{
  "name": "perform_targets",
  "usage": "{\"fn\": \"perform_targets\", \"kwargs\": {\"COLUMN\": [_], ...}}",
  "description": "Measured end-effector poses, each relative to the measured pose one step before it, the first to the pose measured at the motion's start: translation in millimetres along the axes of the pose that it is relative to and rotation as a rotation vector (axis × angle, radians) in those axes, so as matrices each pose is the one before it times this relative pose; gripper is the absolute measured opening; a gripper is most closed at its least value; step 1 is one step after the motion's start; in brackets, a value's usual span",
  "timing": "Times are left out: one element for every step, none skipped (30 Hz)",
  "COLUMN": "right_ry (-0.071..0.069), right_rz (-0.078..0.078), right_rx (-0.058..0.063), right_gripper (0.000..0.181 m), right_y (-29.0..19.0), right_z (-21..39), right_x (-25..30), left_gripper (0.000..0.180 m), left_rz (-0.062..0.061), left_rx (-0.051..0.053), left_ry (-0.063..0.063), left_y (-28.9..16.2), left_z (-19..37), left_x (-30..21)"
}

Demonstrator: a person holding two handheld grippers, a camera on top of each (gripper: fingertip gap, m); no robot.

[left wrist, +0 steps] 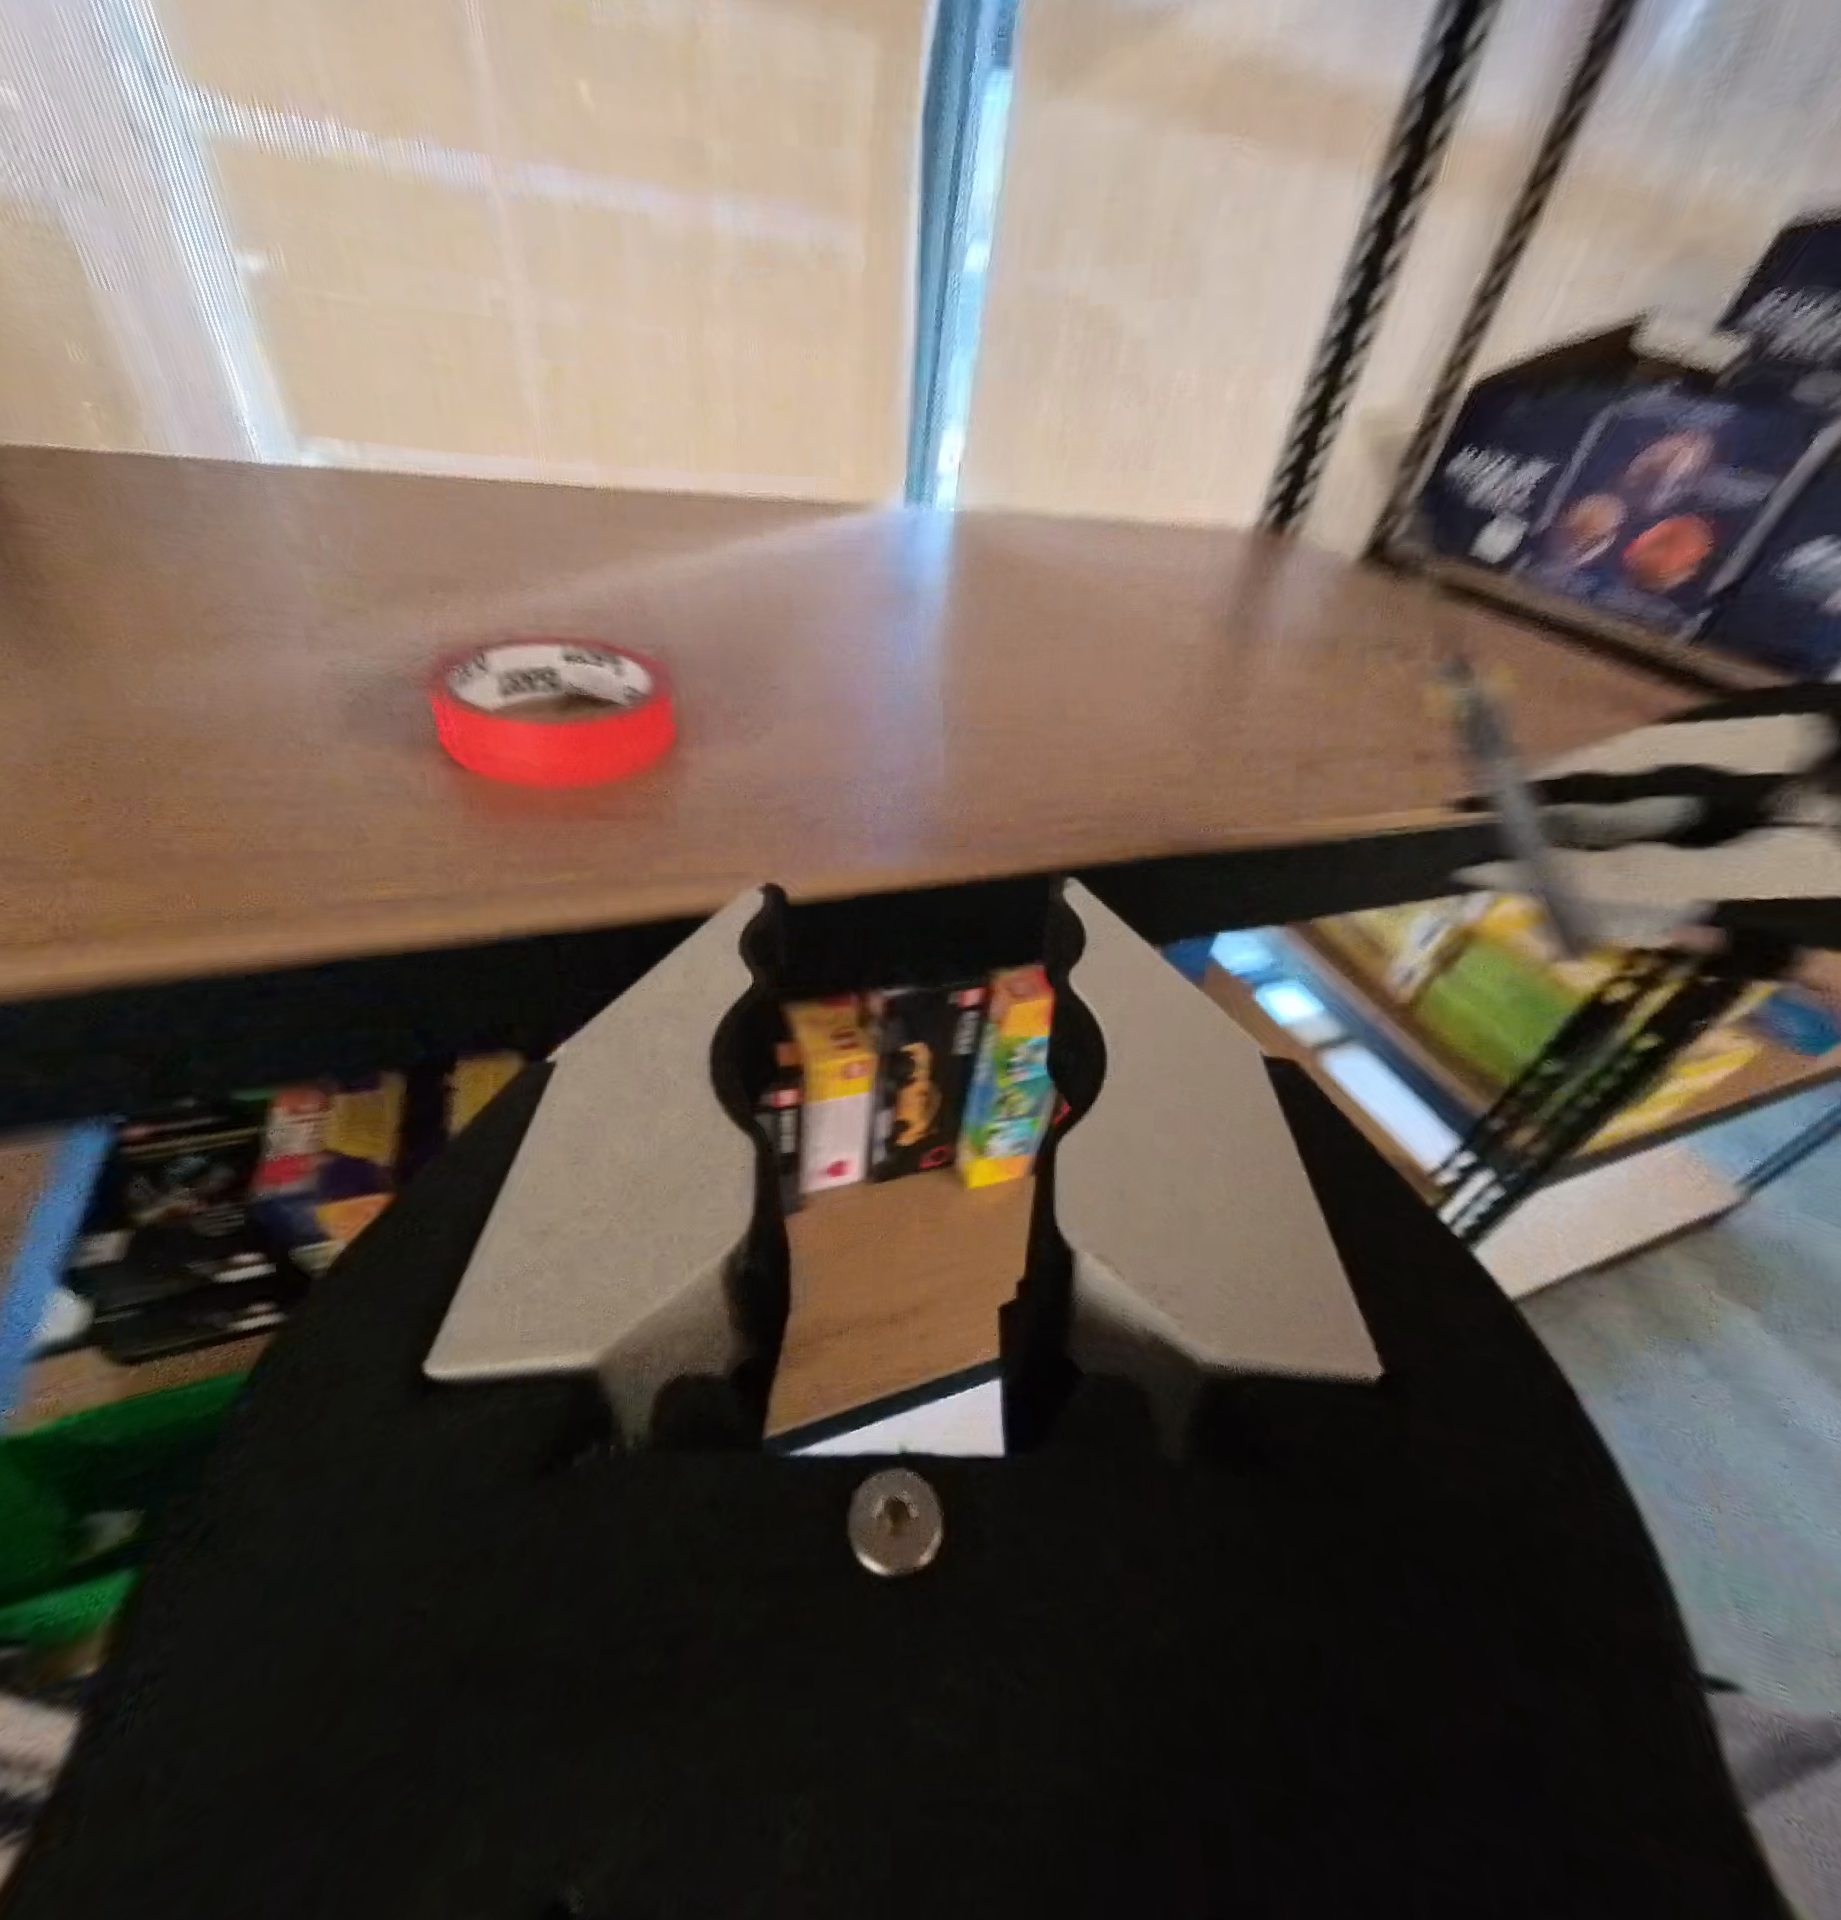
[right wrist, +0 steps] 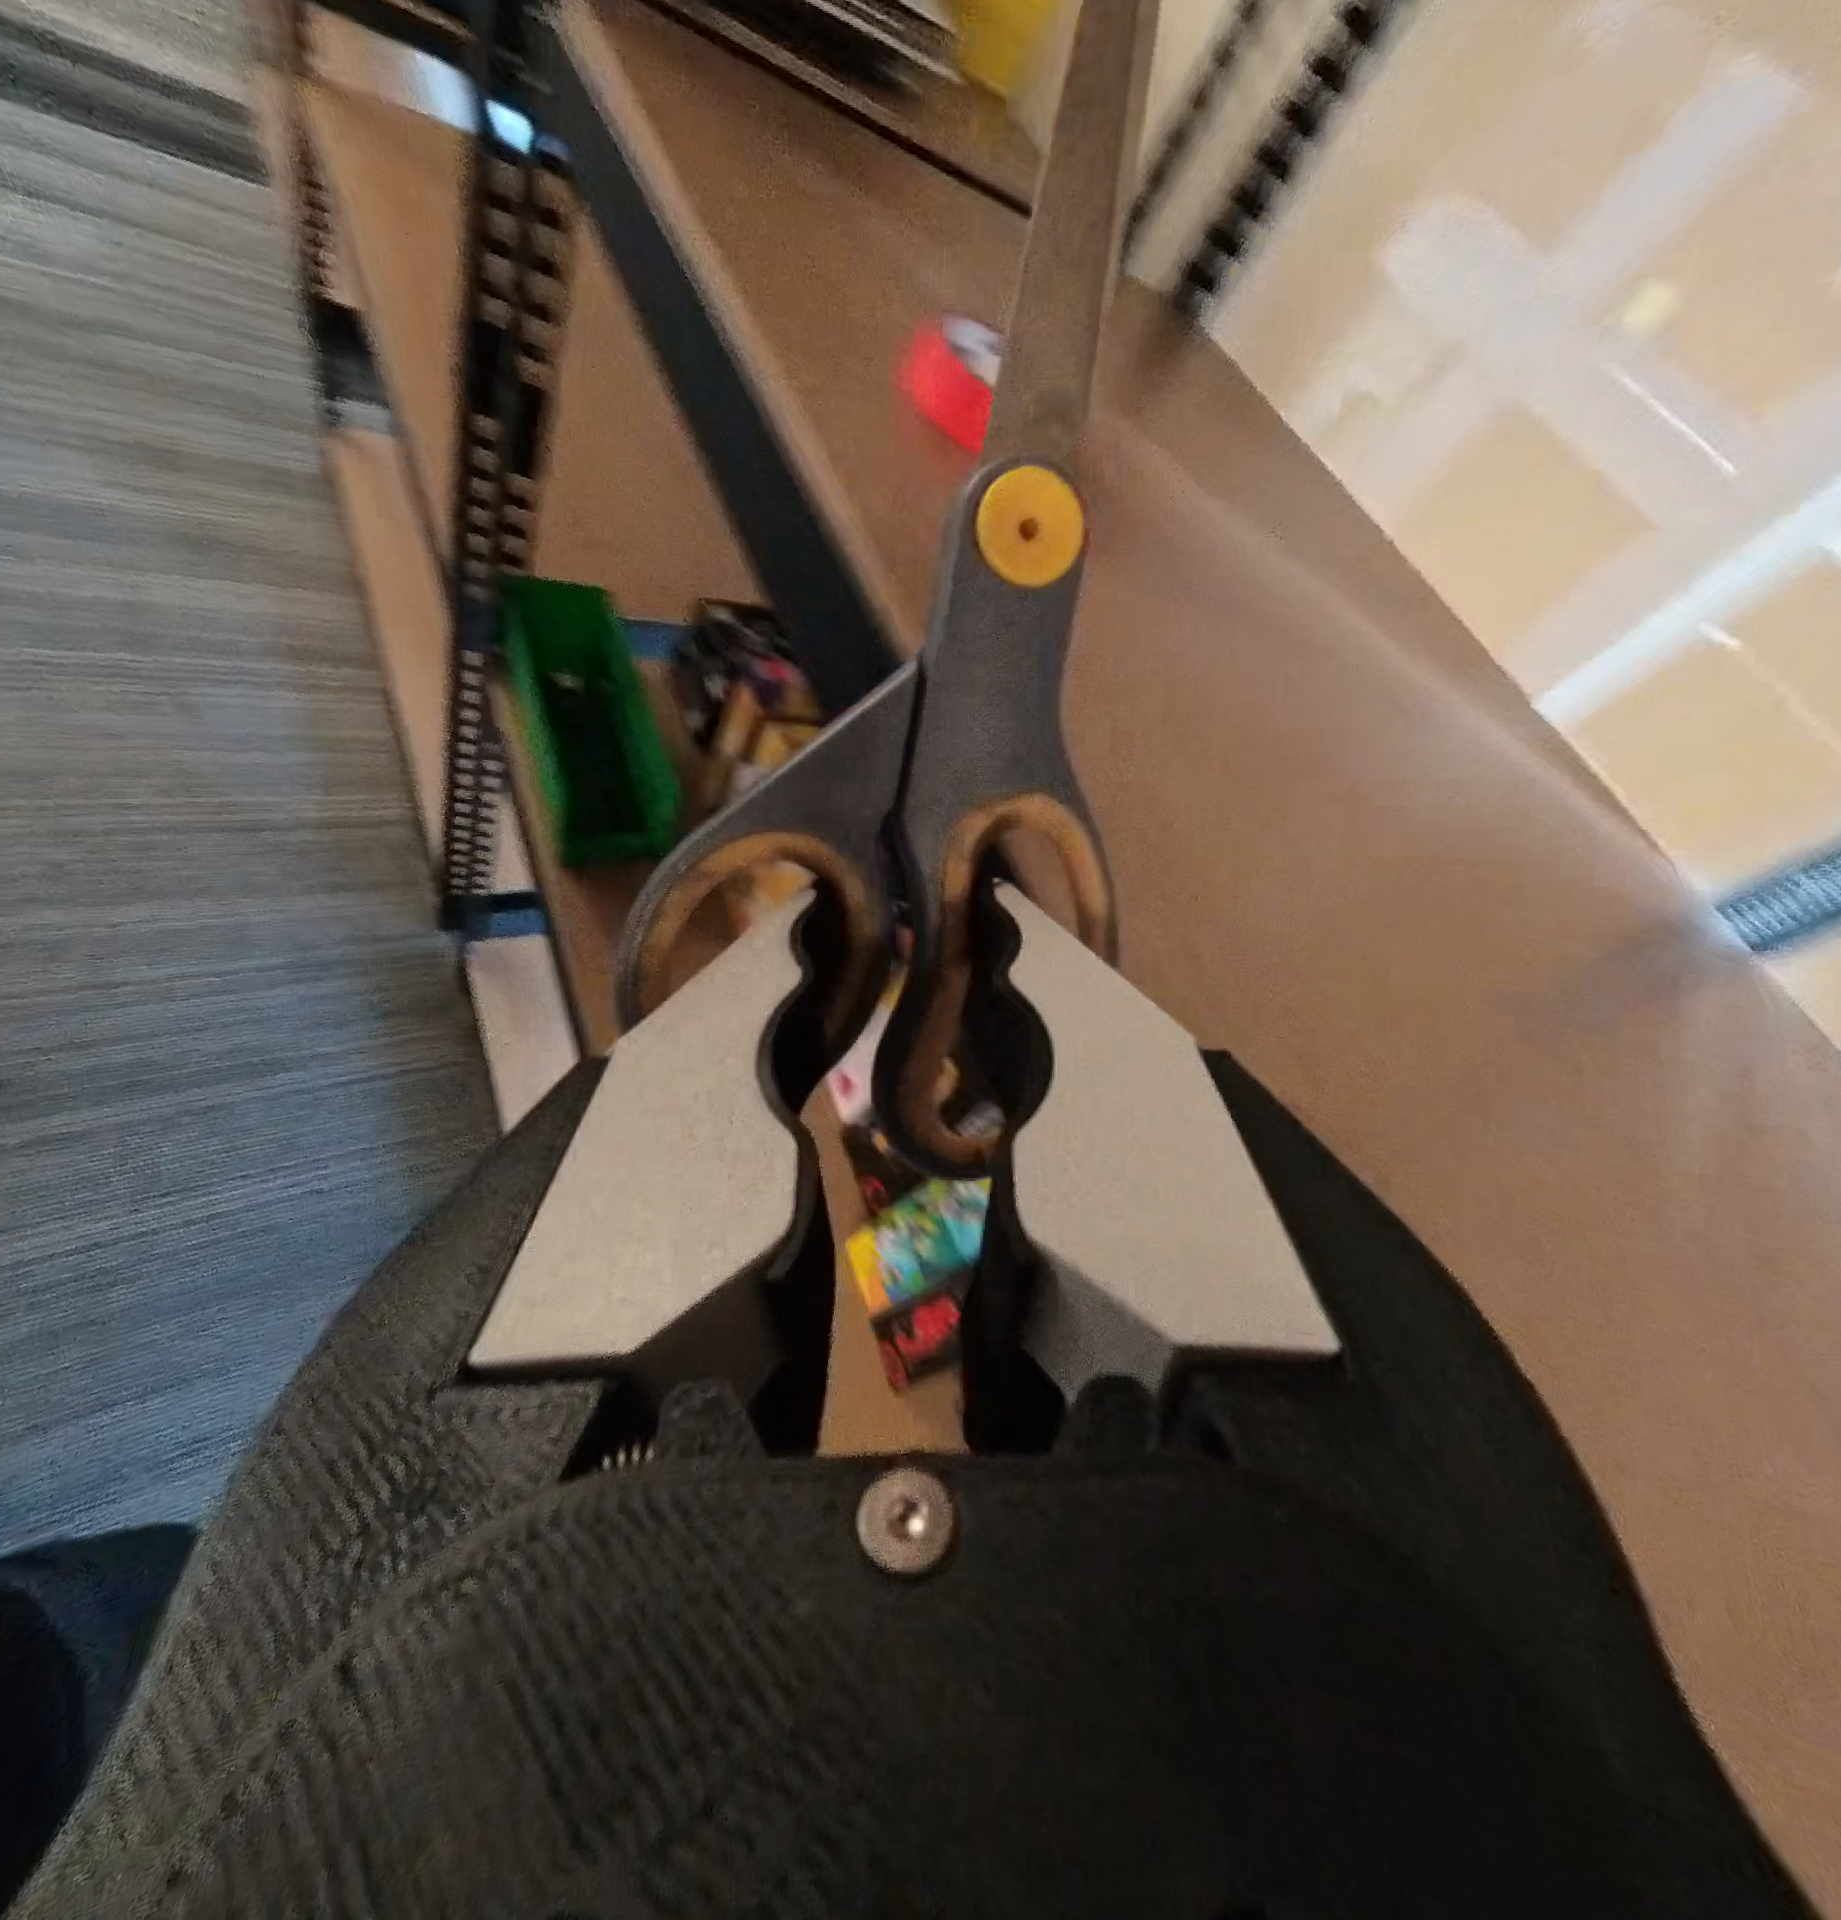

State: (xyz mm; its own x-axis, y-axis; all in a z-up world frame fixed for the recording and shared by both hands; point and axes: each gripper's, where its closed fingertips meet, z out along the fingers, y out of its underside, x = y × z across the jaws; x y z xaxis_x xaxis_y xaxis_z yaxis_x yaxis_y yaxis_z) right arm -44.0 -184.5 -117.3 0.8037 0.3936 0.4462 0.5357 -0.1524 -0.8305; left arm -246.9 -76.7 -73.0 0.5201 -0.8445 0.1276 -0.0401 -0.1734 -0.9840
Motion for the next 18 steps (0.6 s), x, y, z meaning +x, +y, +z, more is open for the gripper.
{"fn": "perform_targets", "kwargs": {"right_ry": [0.0554, 0.0511, 0.0439, 0.0358, 0.0250, 0.0151, 0.0108, 0.0094, 0.0058, -0.0004, -0.0028, -0.0014, -0.0012, -0.0046, -0.0070, -0.0090, -0.0090, -0.0079], "right_rz": [0.0141, 0.0113, 0.0085, 0.0075, 0.0073, 0.0083, 0.0100, 0.0107, 0.0105, 0.0071, 0.0061, 0.0040, -0.0024, -0.0075, -0.0110, -0.0119, -0.0132, -0.0145], "right_rx": [-0.0249, -0.0207, -0.0132, -0.0035, 0.0040, 0.0065, 0.0039, 0.0012, 0.0008, 0.0000, -0.0022, -0.0060, -0.0082, -0.0104, -0.0069, -0.0024, 0.0016, 0.0050], "right_gripper": [0.024, 0.024, 0.024, 0.024, 0.024, 0.024, 0.024, 0.024, 0.024, 0.024, 0.024, 0.024, 0.024, 0.024, 0.024, 0.024, 0.024, 0.024], "right_y": [8.41, 7.89, 6.54, 4.79, 3.05, 2.42, 2.85, 3.53, 4.26, 4.73, 4.97, 4.23, 2.97, 1.62, -0.24, -1.61, -2.54, -2.75], "right_z": [-8.22, -6.61, -4.86, -3.18, -1.18, 0.17, 0.61, 0.71, 1.02, 1.66, 2.60, 3.51, 4.62, 5.51, 5.95, 6.31, 6.37, 6.49], "right_x": [21.68, 19.73, 17.54, 15.06, 12.63, 10.59, 9.62, 8.73, 7.63, 6.03, 5.28, 4.85, 4.26, 2.98, 2.04, 1.02, 0.59, 0.18], "left_gripper": [0.044, 0.042, 0.044, 0.045, 0.046, 0.050, 0.049, 0.052, 0.054, 0.056, 0.057, 0.060, 0.063, 0.063, 0.063, 0.063, 0.064, 0.064], "left_rz": [0.0103, -0.0341, -0.0438, -0.0138, 0.0017, -0.0010, 0.0113, 0.0320, 0.0406, 0.0324, 0.0144, -0.0015, -0.0148, -0.0226, -0.0301, -0.0326, -0.0281, -0.0171], "left_rx": [-0.0593, -0.0537, -0.0577, -0.0632, -0.0665, -0.0642, -0.0396, -0.0197, -0.0361, -0.0540, -0.0607, -0.0565, -0.0535, -0.0488, -0.0418, -0.0440, -0.0392, -0.0286], "left_ry": [-0.0281, -0.0261, -0.0009, -0.0038, -0.0046, 0.0059, 0.0227, 0.0102, -0.0258, -0.0370, -0.0225, -0.0081, -0.0069, -0.0024, 0.0037, 0.0015, -0.0100, -0.0190], "left_y": [-13.54, -14.55, -14.48, -12.08, -7.36, -3.71, -4.13, -3.81, -0.17, 2.08, 2.68, 1.97, 1.69, 1.38, 1.23, 2.42, 2.32, 1.30], "left_z": [28.65, 29.93, 30.09, 28.57, 25.65, 21.55, 16.88, 12.68, 10.32, 9.78, 9.50, 9.07, 8.36, 7.61, 6.80, 6.30, 5.67, 4.24], "left_x": [-18.91, -18.38, -13.91, -12.85, -10.14, -5.87, -1.07, -1.20, -5.48, -6.67, -4.40, -2.40, -2.97, -3.04, -2.25, -2.39, -3.65, -3.83]}}
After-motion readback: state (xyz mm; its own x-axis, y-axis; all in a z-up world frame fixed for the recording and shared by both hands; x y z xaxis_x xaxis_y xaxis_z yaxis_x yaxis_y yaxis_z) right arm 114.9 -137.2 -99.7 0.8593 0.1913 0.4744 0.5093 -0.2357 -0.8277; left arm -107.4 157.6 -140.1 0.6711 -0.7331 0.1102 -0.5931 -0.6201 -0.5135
